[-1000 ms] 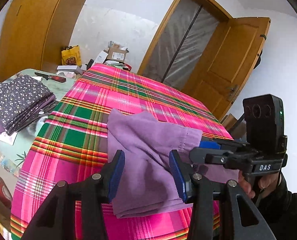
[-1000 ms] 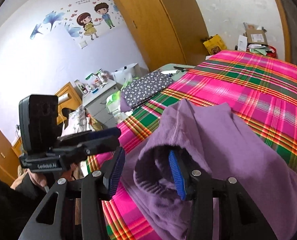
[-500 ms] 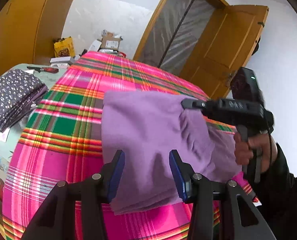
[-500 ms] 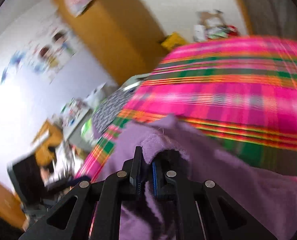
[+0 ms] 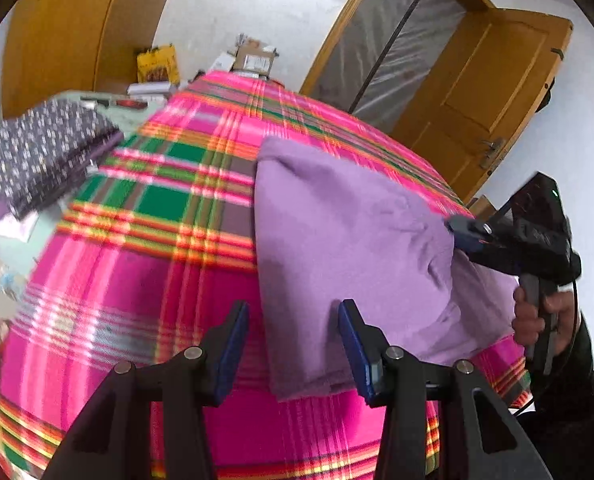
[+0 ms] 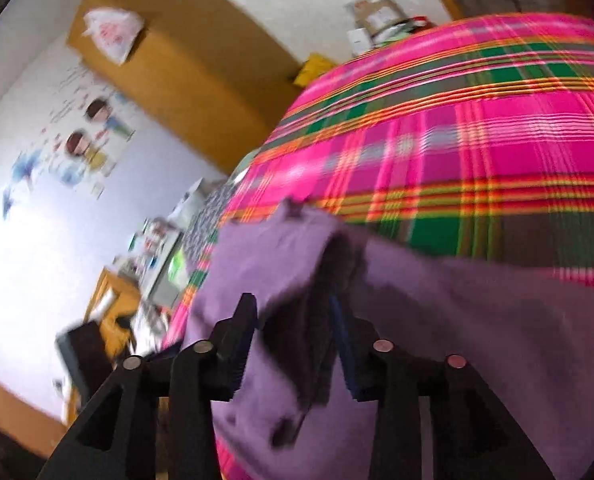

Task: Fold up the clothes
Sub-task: 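Pinch the fleece's edge with the right gripper and tug it straight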

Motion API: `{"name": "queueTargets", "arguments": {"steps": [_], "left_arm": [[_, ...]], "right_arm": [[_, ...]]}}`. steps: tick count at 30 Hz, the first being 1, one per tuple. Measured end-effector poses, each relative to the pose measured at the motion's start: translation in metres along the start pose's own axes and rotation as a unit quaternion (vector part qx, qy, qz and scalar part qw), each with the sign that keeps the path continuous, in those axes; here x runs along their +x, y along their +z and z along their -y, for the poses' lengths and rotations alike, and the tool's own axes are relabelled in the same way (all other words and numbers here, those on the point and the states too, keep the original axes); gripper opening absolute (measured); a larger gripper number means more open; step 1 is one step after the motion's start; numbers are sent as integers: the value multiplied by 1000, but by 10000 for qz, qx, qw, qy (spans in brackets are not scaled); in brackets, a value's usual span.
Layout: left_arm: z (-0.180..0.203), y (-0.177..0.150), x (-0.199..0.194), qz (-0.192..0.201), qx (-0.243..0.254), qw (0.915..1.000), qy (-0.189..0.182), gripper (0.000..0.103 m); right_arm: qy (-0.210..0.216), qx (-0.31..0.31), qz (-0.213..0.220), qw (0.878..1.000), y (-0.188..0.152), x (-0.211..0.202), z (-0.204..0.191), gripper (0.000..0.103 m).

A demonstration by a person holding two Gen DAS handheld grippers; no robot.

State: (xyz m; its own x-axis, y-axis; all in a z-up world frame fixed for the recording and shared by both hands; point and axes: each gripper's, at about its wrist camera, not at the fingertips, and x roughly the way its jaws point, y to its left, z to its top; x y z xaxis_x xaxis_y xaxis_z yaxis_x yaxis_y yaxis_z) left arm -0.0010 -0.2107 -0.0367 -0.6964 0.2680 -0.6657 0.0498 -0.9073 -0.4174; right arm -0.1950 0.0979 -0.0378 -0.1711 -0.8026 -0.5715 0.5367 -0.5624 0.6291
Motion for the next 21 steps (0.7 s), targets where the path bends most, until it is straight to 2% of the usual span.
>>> {"name": "queueTargets", "arguments": {"steps": [3,6,8,10,15,18,21], "left_arm": [[0,-1,1,-21,-90,9998,-174,47],[-1,-4,2,-43,-169,9993,-339,43],[-4,-4,2,-31,-225,9994,-280,24],[-8,-3,-3,36,-351,9985,-416,11],[-9,-2,-13,156,-322,9972,-651,10],[-11,-5,-8,58,-294,9974,-659,10],[-15,-5,-4,-80,-356,9974,-618,14]], "right_arm": [[100,-393,-310,9987,-17,3,-8,45],[188,-490,-397,9978,-21,2,-11,44],[247,-555,-455,9971,-24,2,-14,29],[306,-619,-513,9963,-28,1,-16,26],[554,-607,-622,9947,-36,-5,-21,26],[451,-354,-872,9945,-46,3,-12,27],[297,-242,-862,9955,-48,3,-7,30]]}}
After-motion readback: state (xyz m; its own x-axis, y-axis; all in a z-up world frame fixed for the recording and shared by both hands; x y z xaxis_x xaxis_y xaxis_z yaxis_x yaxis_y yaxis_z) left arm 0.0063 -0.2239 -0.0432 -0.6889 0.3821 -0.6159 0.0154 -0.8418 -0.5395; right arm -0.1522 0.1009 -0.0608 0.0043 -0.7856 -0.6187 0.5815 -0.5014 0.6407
